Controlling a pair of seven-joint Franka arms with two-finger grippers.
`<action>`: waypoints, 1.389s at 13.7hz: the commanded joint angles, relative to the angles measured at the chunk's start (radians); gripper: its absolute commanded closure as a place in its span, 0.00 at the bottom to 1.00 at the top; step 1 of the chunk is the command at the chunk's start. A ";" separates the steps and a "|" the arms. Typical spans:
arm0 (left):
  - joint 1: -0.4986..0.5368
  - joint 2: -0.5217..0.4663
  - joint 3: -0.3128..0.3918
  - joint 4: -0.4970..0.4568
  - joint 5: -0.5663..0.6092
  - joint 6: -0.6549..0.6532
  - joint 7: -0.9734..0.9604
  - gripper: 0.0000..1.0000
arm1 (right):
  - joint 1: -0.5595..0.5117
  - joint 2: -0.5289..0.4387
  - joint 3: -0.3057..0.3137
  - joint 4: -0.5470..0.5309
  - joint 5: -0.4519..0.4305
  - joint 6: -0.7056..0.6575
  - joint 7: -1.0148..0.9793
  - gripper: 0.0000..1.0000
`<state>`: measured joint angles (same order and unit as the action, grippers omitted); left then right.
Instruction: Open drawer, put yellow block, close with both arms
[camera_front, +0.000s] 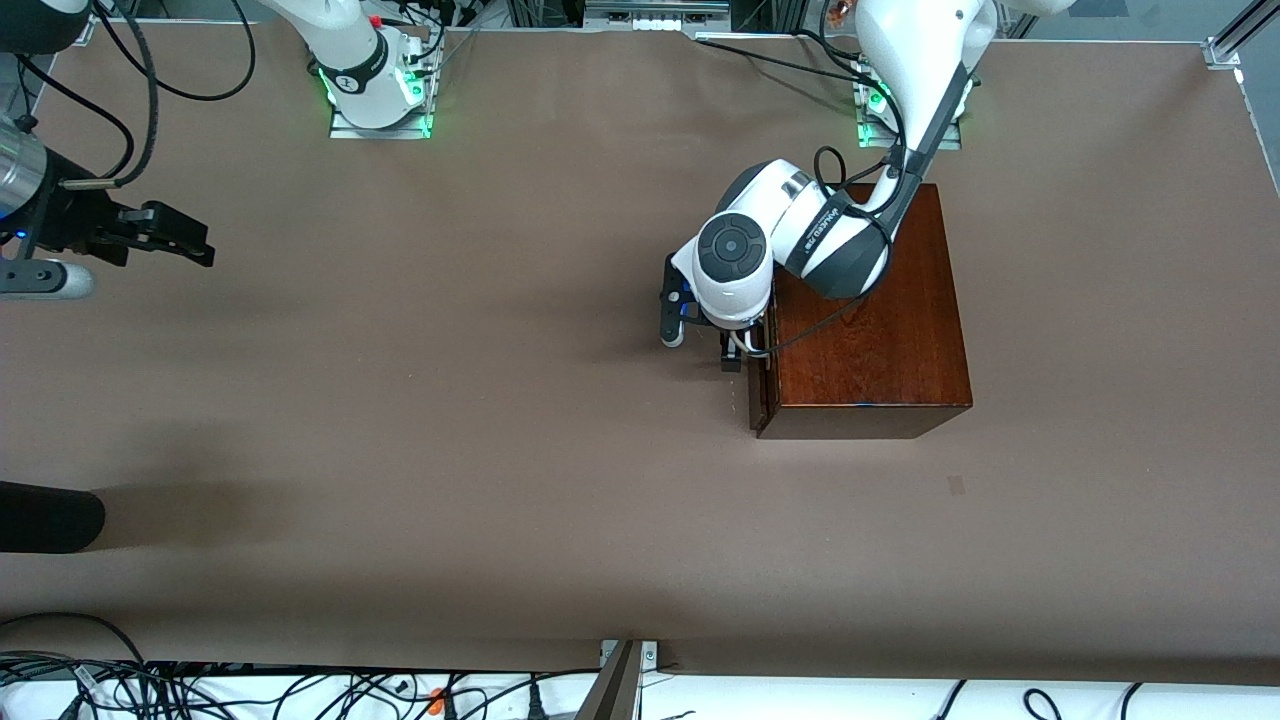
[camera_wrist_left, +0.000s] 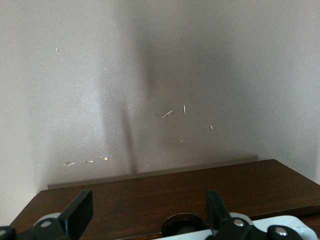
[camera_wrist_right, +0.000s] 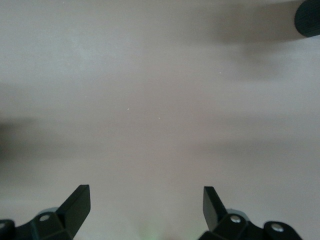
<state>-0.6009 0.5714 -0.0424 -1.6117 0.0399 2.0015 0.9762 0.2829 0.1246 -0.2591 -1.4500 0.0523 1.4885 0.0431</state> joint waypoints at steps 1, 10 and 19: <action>0.000 -0.024 -0.008 0.009 -0.003 -0.018 0.012 0.00 | -0.005 0.000 0.004 0.005 -0.002 0.004 0.001 0.00; 0.147 -0.225 0.010 0.124 -0.152 -0.456 -0.307 0.00 | 0.002 -0.003 0.009 0.005 -0.011 -0.001 0.001 0.00; 0.345 -0.355 0.090 0.265 -0.029 -0.655 -0.758 0.00 | 0.002 -0.002 0.009 0.005 -0.011 0.003 0.001 0.00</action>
<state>-0.2651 0.2223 0.0082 -1.3864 -0.0065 1.3758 0.2983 0.2856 0.1251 -0.2514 -1.4501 0.0523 1.4893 0.0431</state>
